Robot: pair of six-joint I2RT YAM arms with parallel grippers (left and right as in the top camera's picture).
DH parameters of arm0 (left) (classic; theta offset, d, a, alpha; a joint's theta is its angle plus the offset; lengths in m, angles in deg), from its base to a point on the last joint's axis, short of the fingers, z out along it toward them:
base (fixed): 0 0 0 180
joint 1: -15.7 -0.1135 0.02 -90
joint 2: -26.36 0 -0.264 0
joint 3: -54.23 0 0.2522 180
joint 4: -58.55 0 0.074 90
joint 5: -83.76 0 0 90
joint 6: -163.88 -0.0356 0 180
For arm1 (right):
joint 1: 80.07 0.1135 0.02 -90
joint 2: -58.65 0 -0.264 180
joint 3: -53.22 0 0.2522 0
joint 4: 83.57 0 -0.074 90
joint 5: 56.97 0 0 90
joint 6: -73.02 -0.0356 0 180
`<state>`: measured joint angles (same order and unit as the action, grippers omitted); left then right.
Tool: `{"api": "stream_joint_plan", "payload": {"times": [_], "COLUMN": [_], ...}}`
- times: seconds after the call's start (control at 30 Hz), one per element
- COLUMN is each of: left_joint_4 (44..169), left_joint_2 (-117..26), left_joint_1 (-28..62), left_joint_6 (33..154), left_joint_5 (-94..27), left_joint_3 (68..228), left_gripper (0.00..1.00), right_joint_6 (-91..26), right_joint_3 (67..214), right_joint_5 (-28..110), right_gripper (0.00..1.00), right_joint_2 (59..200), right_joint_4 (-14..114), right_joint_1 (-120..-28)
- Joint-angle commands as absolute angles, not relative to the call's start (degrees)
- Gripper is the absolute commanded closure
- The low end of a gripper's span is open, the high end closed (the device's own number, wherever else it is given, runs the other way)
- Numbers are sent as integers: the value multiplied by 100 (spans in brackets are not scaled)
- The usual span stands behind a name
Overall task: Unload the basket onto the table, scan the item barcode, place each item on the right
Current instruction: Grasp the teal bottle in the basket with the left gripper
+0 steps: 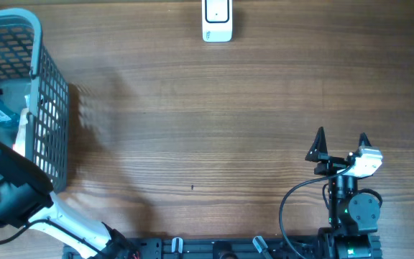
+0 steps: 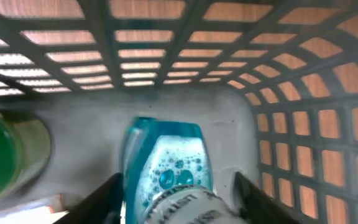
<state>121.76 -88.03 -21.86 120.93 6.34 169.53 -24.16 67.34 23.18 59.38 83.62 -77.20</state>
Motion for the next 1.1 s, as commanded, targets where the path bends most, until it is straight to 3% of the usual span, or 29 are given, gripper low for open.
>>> {"api": "stream_joint_plan", "payload": {"times": [0.0, 0.77, 0.9, 0.93, 1.0, 1.03, 1.07], "left_joint_4": [12263, 12563, 12718, 12744, 12749, 12740, 12720], "left_joint_2": [-8840, -7402, -7385, -7402, -7417, -7424, -7426], "left_joint_1": [-2208, -2208, -2208, -2210, -2216, -2234, -2247], "left_joint_6": [12086, 12086, 12086, 12084, 12086, 12086, 12088], "left_joint_5": [671, 673, 688, 697, 737, 734, 732], "left_joint_3": [17038, 17038, 17036, 17036, 17032, 17032, 17032], "left_gripper": [57, 62, 41, 34, 7, 0, 0], "right_joint_6": [-2315, -2315, -2315, -2315, -2315, -2317, -2315], "right_joint_3": [6729, 6729, 6729, 6729, 6729, 6729, 6729], "right_joint_5": [2410, 2410, 2410, 2410, 2410, 2410, 2410], "right_gripper": [0, 0, 0, 0, 0, 0, 0], "right_joint_2": [5919, 5919, 5919, 5919, 5919, 5919, 5919], "right_joint_4": [8391, 8391, 8391, 8391, 8391, 8391, 8391], "right_joint_1": [-7737, -7737, -7737, -7737, -7737, -7737, -7737]}}
